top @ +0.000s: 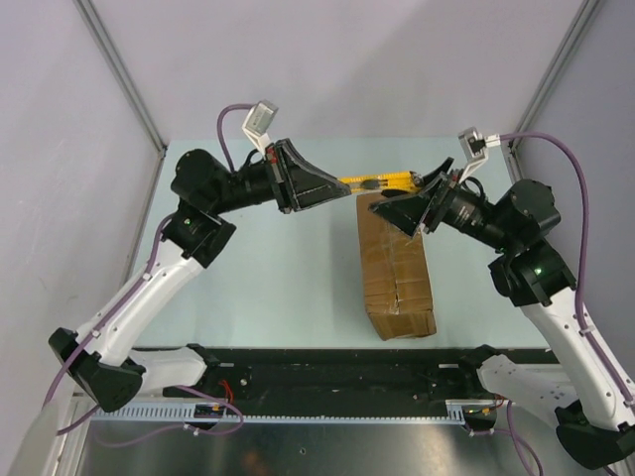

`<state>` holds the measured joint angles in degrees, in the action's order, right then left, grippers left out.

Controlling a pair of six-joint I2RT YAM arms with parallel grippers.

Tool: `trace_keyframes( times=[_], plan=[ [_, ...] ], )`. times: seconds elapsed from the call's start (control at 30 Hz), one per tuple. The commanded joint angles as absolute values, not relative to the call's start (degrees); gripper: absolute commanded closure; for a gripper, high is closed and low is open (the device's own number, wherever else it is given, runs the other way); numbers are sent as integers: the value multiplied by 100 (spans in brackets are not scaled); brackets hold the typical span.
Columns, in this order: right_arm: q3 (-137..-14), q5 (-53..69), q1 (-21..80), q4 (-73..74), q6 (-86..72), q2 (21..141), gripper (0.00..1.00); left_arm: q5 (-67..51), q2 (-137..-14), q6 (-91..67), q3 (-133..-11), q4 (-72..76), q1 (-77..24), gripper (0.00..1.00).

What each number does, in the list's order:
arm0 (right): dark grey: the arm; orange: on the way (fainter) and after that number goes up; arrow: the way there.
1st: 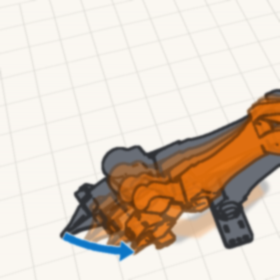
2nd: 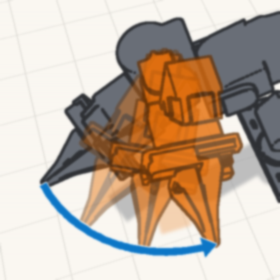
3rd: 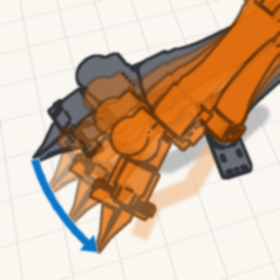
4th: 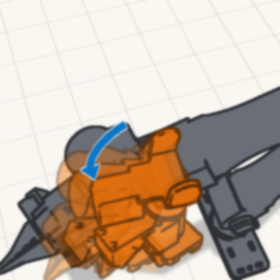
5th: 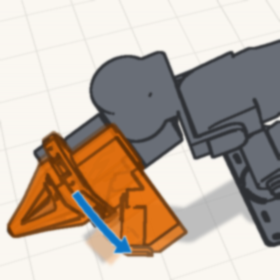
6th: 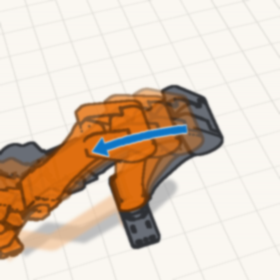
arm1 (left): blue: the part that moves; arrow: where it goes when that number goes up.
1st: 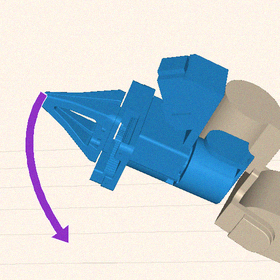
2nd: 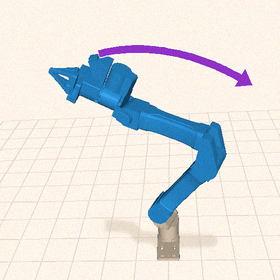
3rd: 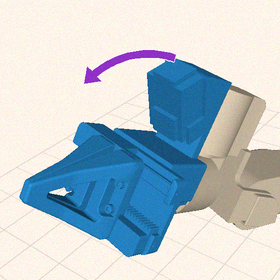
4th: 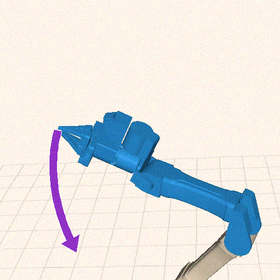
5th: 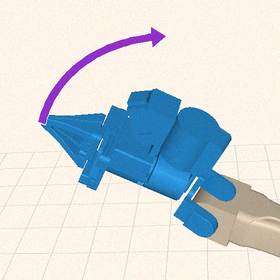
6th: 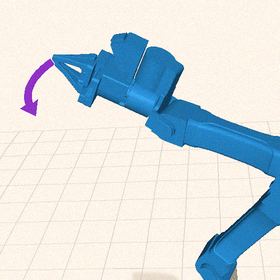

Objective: Unpack the express box
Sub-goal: Cut the express box at the center of the board.

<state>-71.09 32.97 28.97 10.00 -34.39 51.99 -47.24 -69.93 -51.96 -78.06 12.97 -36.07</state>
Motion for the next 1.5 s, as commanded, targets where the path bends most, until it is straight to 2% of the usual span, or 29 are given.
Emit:
trace_keyframes(
  times=[0.0, 0.23, 0.4, 0.43, 0.5, 0.53, 0.6, 0.73, 0.8, 0.93, 1.0, 1.07, 1.1, 1.13, 1.2, 1.23, 1.33, 1.47],
  plan=[
    [-7058, 2961, 2856, -341, -4086, 5203, 11, -4070, -6812, -5441, -7603, 1608, -3752, 100],
    [-7058, 3480, 2892, -1239, -4324, 5432, 12, -3981, -6996, -5476, -7576, 1644, -3850, 100],
    [-7058, 3560, 2883, -1239, -4333, 5484, 22, -4078, -7049, -5458, -7585, 1670, -3850, 100],
    [-7058, 3603, 2874, -1265, -4394, 5502, 32, -4104, -7075, -5475, -7576, 1670, -3850, 100],
    [-7058, 3665, 2839, -1336, -4473, 5581, 41, -4157, -7084, -5467, -7567, 1679, -3850, 100],
    [-7058, 3752, 2830, -1371, -4552, 5616, 49, -4140, -7084, -5475, -7550, 1687, -3850, 100],
    [-7058, 3779, 2813, -1362, -4605, 5660, 51, -4122, -7084, -5467, -7532, 1696, -3850, 100],
    [-7058, 3832, 2778, -1336, -4605, 5678, 65, -4113, -7084, -5458, -7523, 1714, -3850, 100],
    [-7058, 3841, 2742, -1327, -4623, 5695, 68, -4113, -7101, -5467, -7515, 1714, -3850, 100],
    [-7058, 3762, 2646, -1195, -4693, 5695, 100, -4210, -7137, -5502, -7524, 1714, -3850, 100],
    [-7066, 3701, 2593, -1143, -4702, 5678, 100, -4263, -7163, -5511, -7506, 1723, -3850, 100],
    [-7075, 3648, 2575, -1038, -4650, 5652, 100, -4324, -7172, -5520, -7471, 1723, -3850, 89],
    [-7084, 3552, 2566, -976, -4580, 5643, 100, -4342, -7181, -5502, -7471, 1723, -3850, 74],
    [-7084, 3507, 2549, -915, -4536, 5625, 100, -4359, -7172, -5467, -7445, 1723, -3850, 41],
    [-7093, 3341, 2523, -704, -4439, 5581, 100, -4351, -7137, -5388, -7401, 1723, -3841, 32],
    [-7101, 3270, 2496, -607, -4325, 5546, 100, -4298, -7085, -5240, -7357, 1723, -3832, 24],
    [-7180, 2744, 2470, 33, -3818, 5423, 100, -4131, -6857, -5072, -7068, 1723, -3718, 11],
    [-7391, 1392, 2583, 1683, -3088, 5274, 100, -3614, -6557, -4808, -6391, 1592, -3559, 7]
  ],
)
